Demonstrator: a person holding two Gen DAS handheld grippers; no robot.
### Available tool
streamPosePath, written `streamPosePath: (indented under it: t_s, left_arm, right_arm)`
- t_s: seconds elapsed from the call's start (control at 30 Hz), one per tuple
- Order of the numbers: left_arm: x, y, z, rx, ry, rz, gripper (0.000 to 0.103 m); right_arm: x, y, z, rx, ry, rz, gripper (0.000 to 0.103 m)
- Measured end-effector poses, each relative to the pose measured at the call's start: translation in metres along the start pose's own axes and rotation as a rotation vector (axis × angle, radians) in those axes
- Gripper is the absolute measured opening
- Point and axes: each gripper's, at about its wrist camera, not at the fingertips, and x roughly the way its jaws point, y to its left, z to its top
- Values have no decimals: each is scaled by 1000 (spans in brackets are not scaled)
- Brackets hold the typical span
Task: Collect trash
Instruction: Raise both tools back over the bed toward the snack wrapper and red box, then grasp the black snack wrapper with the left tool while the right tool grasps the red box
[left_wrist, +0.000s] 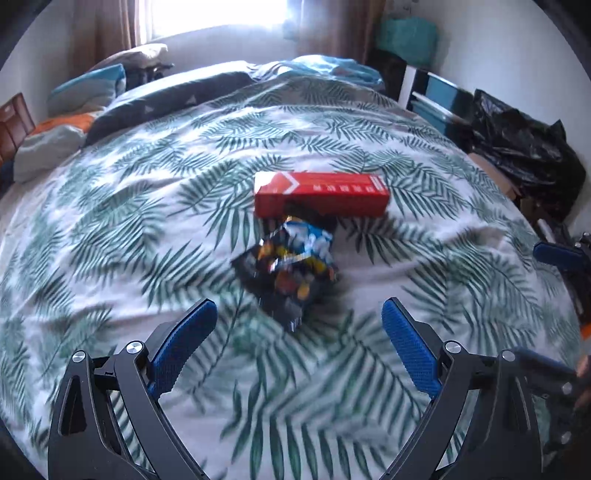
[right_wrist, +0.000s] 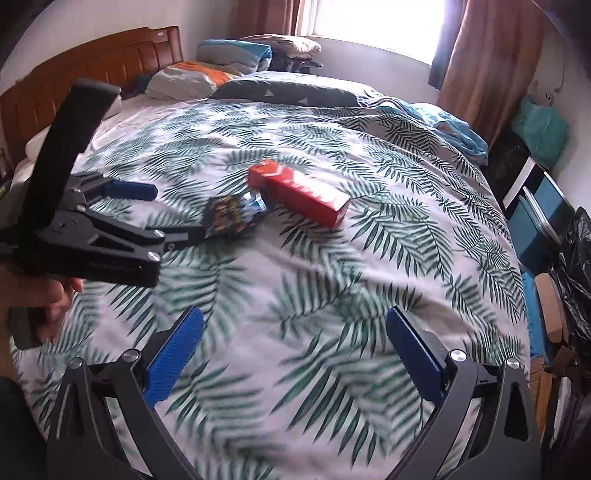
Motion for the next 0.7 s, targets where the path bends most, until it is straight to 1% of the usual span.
streamPosePath:
  t_s: [0.1,0.17,0.27,0.3,0.37,0.43,0.5,0.6,0.7]
  left_arm:
    - [34,-1,13,12,18,10,94]
    - [51,0,18,0,23,8,94]
    - [64,2,22,-21,30,-6,93]
    - [66,3,23,-24,34,-10,92]
    - [68,6,23,-25,33,-8,85]
    - [70,6,24,-10,38,12,63]
    - [70,6,23,6,33,14,58]
    - [64,5,20,45,21,38,47]
    - [59,7,15,64,20,42,44]
  right_arm:
    - [24,-13,13,22,-2,6,98]
    - [36,-19,18,33,1,14,98]
    - [51,-23,25,40,-3,25,98]
    - [55,-24,27,36,-2,28,98]
    - [62,-23,30,23,-4,23,98]
    - [68,-24,34,19,-10,25,98]
    - [76,-26,39,12,-16,26,98]
    - [90,-28,48,-20,-32,29,98]
    - [109,-28,63,-77,-45,35,98]
